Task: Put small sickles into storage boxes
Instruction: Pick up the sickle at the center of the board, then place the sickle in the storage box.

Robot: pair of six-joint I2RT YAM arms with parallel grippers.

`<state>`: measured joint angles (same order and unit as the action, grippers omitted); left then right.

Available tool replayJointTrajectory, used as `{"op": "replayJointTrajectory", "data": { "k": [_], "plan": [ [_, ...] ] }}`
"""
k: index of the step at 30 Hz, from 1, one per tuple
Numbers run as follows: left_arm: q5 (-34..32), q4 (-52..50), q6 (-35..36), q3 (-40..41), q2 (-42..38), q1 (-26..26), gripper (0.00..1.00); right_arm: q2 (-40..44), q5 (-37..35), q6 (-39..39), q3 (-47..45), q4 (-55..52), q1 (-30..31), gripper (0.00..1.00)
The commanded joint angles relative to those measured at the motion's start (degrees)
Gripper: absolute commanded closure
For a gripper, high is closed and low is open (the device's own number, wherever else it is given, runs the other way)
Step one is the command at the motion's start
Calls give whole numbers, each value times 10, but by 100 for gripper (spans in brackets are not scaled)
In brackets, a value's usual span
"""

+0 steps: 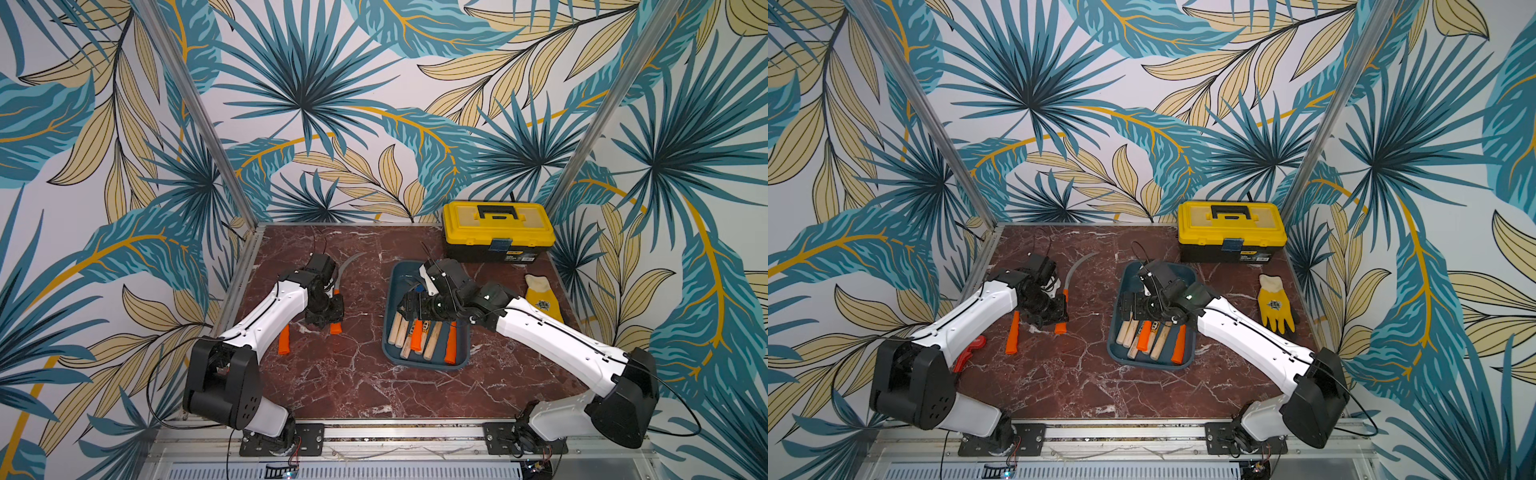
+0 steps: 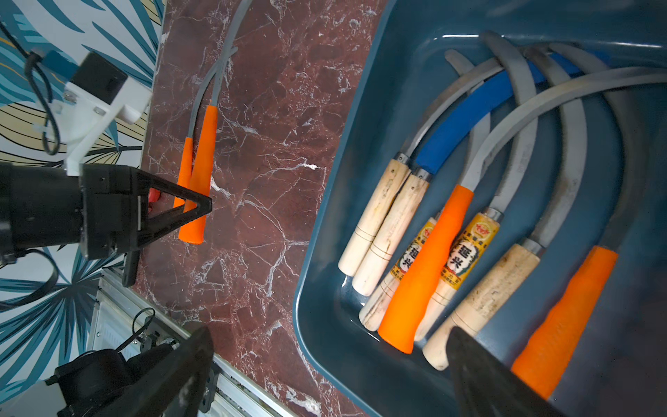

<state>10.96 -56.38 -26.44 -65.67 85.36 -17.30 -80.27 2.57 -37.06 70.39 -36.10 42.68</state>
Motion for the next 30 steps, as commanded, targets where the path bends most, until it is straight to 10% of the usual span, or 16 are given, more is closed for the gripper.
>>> {"op": "replayJointTrajectory", "data": {
  "k": [1,30],
  "plan": [
    [-2,-15,-17,-27,-15,-31,82,21,-23,-12,-21,-19,-1,1],
    [-49,-19,-114,-130,55,-271,82,214,-103,-50,-109,-125,-1,0]
  ]
}}
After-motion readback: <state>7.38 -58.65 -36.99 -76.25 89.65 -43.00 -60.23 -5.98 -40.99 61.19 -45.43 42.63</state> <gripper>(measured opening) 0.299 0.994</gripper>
